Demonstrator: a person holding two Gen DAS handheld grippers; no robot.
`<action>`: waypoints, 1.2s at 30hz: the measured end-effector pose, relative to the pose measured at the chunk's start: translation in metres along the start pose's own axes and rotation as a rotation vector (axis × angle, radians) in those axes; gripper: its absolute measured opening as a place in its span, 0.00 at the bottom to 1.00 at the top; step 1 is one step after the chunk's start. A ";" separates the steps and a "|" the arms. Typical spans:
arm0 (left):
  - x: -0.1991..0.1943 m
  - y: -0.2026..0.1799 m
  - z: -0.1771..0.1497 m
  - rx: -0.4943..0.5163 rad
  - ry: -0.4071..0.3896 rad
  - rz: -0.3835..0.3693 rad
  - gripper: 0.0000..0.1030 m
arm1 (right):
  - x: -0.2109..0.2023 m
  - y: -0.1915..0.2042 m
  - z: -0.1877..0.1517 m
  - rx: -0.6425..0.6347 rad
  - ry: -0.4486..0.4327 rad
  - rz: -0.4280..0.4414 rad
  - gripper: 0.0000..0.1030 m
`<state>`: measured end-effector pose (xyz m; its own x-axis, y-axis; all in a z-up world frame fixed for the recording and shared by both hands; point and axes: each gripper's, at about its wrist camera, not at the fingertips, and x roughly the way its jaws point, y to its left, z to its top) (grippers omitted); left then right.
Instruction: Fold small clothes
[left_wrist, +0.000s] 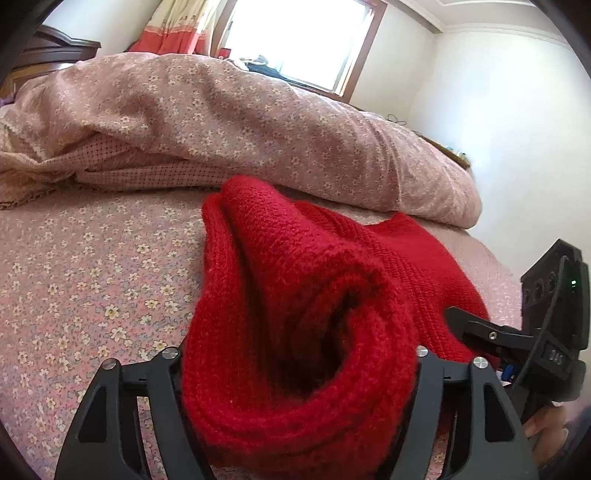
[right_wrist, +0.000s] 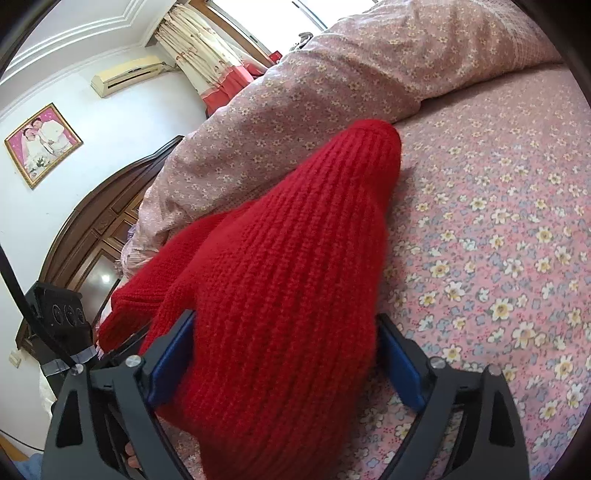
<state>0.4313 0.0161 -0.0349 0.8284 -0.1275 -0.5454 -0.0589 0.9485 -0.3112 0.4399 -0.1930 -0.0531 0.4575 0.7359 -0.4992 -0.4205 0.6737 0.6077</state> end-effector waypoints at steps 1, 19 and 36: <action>0.000 -0.002 -0.001 0.008 -0.003 0.012 0.66 | 0.000 0.000 0.000 0.000 -0.001 -0.002 0.93; -0.006 -0.003 -0.005 0.018 0.040 0.150 0.84 | -0.008 0.017 -0.004 -0.022 -0.010 -0.146 1.00; -0.060 0.004 0.011 -0.065 0.098 0.037 0.61 | -0.067 0.106 -0.049 -0.422 -0.042 -0.330 1.00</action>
<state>0.3871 0.0311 0.0053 0.7669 -0.1229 -0.6299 -0.1272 0.9329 -0.3370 0.3264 -0.1680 0.0146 0.6459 0.4832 -0.5910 -0.5235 0.8438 0.1178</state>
